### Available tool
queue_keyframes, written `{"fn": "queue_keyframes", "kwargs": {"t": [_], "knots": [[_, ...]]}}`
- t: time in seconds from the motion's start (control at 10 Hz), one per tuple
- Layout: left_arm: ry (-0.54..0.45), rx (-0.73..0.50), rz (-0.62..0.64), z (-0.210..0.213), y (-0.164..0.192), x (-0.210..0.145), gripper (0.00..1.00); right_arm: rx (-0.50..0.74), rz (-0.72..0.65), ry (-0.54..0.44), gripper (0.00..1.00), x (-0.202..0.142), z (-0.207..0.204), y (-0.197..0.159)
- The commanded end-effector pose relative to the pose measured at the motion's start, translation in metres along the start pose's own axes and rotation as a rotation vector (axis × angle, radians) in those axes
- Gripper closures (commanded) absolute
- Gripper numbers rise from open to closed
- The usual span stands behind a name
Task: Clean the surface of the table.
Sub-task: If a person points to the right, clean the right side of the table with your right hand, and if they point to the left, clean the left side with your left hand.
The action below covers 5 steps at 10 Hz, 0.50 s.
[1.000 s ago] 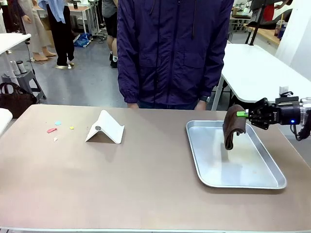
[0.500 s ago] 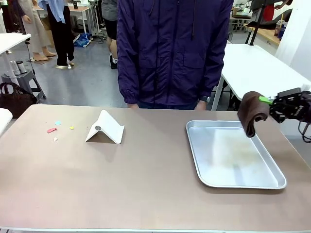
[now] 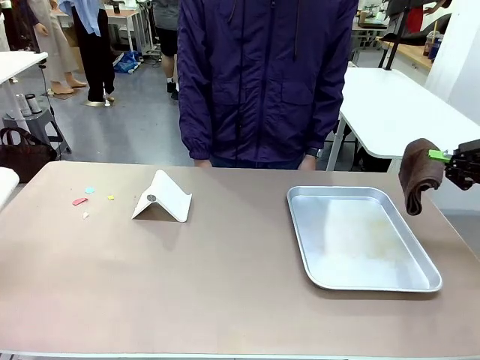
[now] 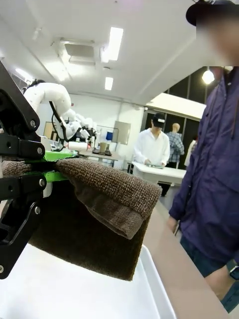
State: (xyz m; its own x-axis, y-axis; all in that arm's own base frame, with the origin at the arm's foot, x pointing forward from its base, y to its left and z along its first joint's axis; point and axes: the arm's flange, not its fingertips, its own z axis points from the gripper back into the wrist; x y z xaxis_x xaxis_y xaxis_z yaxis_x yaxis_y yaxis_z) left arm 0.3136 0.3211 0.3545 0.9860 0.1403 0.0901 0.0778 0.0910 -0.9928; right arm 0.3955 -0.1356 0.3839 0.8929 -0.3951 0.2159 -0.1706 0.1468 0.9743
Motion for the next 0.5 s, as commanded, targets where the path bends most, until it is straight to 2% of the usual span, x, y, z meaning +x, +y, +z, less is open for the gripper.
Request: {"fn": "queue_keyframes", "kwargs": {"t": [0.0, 0.4], "knots": [[0.009, 0.003, 0.006, -0.0004, -0.0046, -0.0036, 0.91, 0.041, -0.026, 0.004, 0.92, 0.0029, -0.0077, 0.0031], [0.009, 0.003, 0.006, -0.0004, -0.0046, -0.0036, 0.91, 0.041, -0.026, 0.004, 0.92, 0.0029, -0.0077, 0.0031]]}}
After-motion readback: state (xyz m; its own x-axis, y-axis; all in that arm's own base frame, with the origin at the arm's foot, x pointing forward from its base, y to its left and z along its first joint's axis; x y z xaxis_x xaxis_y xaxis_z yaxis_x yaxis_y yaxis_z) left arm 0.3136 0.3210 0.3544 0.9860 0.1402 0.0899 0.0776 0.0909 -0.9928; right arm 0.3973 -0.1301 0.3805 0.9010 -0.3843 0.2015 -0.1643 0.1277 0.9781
